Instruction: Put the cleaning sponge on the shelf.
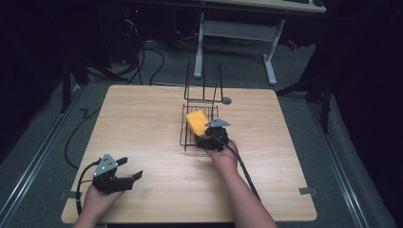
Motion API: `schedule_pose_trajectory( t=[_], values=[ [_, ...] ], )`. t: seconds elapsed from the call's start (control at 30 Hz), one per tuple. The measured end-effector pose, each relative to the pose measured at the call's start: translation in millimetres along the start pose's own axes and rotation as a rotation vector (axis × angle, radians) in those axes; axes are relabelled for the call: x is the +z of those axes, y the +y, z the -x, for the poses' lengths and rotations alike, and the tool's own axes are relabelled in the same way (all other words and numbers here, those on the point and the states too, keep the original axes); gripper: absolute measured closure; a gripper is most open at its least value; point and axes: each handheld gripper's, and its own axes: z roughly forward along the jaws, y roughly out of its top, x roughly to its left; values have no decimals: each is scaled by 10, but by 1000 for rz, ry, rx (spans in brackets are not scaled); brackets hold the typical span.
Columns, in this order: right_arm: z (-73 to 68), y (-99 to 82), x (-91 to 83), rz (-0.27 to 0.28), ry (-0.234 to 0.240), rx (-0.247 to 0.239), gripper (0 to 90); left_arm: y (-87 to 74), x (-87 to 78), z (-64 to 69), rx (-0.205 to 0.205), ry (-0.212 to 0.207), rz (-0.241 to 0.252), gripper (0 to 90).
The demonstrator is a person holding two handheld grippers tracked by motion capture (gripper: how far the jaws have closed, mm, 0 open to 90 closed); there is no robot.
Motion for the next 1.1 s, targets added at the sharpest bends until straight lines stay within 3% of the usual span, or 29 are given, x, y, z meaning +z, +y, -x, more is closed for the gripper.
schedule_pose_trajectory(
  t=[0.83,0.97,1.1],
  values=[
    [2,-29,61,-36,22,17,211,11,-7,-5,4,0,-2,186],
    [-16,-30,60,-39,9,6,213,10,-5,-2,4,0,-1,186],
    [-24,-24,52,-23,4,-3,161,10,-6,-1,4,-1,-2,186]
  ],
)
